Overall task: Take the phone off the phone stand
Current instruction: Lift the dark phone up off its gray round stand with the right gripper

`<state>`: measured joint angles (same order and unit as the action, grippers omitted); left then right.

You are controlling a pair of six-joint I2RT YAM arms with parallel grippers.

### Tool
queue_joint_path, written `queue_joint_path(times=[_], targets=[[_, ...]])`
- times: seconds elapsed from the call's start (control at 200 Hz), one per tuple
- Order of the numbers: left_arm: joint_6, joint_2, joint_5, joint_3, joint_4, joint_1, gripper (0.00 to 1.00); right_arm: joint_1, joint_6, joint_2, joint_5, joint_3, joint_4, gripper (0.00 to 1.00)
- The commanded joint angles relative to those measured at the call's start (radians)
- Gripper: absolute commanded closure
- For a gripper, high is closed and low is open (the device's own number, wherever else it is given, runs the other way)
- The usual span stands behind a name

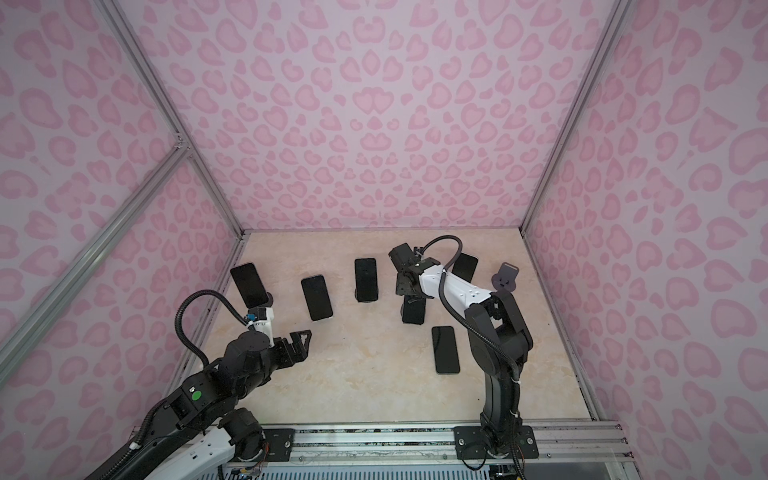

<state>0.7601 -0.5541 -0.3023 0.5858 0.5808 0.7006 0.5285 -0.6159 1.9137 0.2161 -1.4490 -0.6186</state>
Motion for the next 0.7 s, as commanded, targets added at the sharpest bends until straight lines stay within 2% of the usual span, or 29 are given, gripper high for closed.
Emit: queue_joint_path(times=[0.0,0.22,0.495,0.695], targets=[[0.003,-0.007,-0.005,0.014,-0.012,-0.001,0.05,0.000,0.014,-0.006,-0.008,0.015,0.012,0.30],[0.007,-0.015,-0.006,0.024,-0.011,-0.001,0.05,0.005,0.028,-0.074,0.015,0.030,0.010,0.37],[0.018,-0.028,0.003,0.041,-0.014,-0.002,0.05,0.039,0.045,-0.187,0.062,0.025,-0.064,0.39],[0.051,-0.027,0.039,0.030,-0.021,-0.001,0.05,0.109,0.021,-0.315,0.078,0.112,-0.119,0.39]])
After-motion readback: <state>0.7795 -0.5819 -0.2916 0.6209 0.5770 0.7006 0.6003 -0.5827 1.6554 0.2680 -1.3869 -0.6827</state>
